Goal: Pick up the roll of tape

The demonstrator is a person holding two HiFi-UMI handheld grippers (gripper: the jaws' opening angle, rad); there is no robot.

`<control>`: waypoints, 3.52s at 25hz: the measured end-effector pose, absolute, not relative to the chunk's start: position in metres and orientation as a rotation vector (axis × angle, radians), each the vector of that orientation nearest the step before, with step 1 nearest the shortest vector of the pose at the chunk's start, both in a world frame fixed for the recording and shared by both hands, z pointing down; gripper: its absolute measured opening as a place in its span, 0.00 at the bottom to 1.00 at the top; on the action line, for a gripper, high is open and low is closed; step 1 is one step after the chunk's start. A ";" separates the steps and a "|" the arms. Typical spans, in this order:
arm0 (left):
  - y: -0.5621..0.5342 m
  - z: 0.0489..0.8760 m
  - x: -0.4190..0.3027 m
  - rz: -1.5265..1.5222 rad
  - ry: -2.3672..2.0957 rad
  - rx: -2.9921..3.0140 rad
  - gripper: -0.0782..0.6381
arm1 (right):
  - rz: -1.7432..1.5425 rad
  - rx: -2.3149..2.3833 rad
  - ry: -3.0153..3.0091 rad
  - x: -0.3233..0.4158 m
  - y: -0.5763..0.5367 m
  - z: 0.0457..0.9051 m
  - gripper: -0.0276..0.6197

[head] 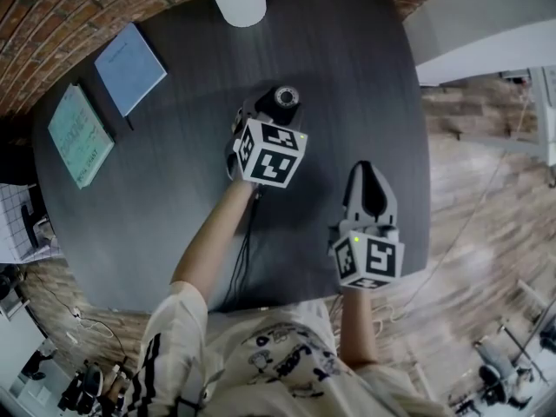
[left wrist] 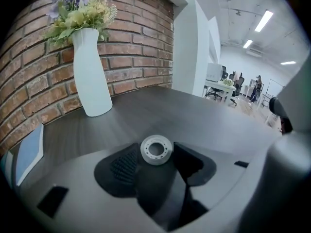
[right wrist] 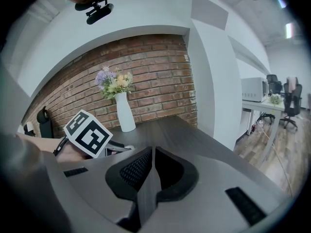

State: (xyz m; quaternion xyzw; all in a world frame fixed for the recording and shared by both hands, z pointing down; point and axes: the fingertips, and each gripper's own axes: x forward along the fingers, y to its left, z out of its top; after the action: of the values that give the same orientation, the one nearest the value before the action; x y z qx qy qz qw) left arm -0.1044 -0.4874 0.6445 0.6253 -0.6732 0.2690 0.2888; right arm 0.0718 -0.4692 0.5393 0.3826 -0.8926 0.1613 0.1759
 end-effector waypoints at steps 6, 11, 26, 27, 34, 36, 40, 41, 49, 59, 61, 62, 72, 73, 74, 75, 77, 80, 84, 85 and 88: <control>-0.488 0.645 -0.103 0.713 -1.773 1.678 0.40 | 0.469 1.085 -2.522 0.073 -0.471 0.541 0.05; -0.489 0.645 -0.101 0.703 -1.772 1.677 0.39 | 0.480 1.091 -2.520 0.076 -0.471 0.542 0.05; -0.477 0.595 -0.107 0.634 -1.842 1.694 0.38 | 0.452 1.161 -2.558 0.081 -0.471 0.507 0.05; -0.476 0.588 -0.107 0.623 -1.850 1.697 0.38 | 0.443 1.163 -2.565 0.081 -0.470 0.502 0.05; -0.457 0.524 -0.111 0.527 -1.950 1.750 0.38 | 0.370 1.185 -2.620 0.074 -0.460 0.467 0.05; -0.448 0.501 -0.111 0.509 -1.979 1.765 0.38 | 0.349 1.183 -2.635 0.071 -0.454 0.455 0.05; -0.425 0.457 -0.111 0.453 -2.041 1.802 0.38 | 0.310 1.183 -2.667 0.065 -0.439 0.433 0.05; -0.419 0.446 -0.111 0.441 -2.058 1.811 0.38 | 0.300 1.186 -2.674 0.063 -0.435 0.427 0.05; -0.360 0.386 -0.106 0.354 -2.175 1.855 0.38 | 0.215 1.214 -2.737 0.056 -0.402 0.384 0.05; -0.292 0.336 -0.105 0.270 -2.295 1.885 0.38 | 0.129 1.244 -2.790 0.047 -0.357 0.343 0.05; -0.284 0.329 -0.105 0.264 -2.312 1.895 0.38 | 0.098 1.236 -2.807 0.045 -0.350 0.336 0.05; -0.280 0.327 -0.104 0.261 -2.317 1.900 0.38 | 0.089 1.238 -2.810 0.044 -0.348 0.333 0.05; -0.255 0.318 -0.094 0.218 -2.327 1.921 0.38 | 0.061 1.299 -2.807 0.052 -0.329 0.319 0.05; -0.254 0.317 -0.093 0.216 -2.330 1.925 0.38 | 0.059 1.300 -2.808 0.051 -0.328 0.318 0.05; -0.254 0.316 -0.093 0.214 -2.331 1.929 0.38 | 0.056 1.301 -2.808 0.051 -0.328 0.318 0.05; -0.254 0.315 -0.092 0.212 -2.331 1.932 0.38 | 0.053 1.302 -2.807 0.051 -0.327 0.318 0.05; -0.254 0.315 -0.091 0.209 -2.327 1.934 0.38 | 0.049 1.307 -2.804 0.051 -0.326 0.317 0.05; -0.255 0.314 -0.090 0.207 -2.323 1.937 0.38 | 0.034 1.306 -2.810 0.052 -0.326 0.314 0.05; -0.256 0.316 -0.087 0.208 -2.310 1.945 0.38 | 0.044 1.329 -2.798 0.055 -0.326 0.314 0.05; -0.257 0.316 -0.087 0.207 -2.308 1.945 0.38 | 0.045 1.332 -2.795 0.056 -0.327 0.315 0.05; -0.257 0.316 -0.089 0.205 -2.304 1.942 0.38 | 0.038 1.321 -2.798 0.054 -0.327 0.314 0.05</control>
State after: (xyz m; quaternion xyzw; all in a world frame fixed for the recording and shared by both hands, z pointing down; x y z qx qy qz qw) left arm -0.0890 -0.2572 0.3160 0.6419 -0.7614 0.0677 0.0605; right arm 0.0537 -0.3267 0.3145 0.4266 -0.9040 0.0123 0.0235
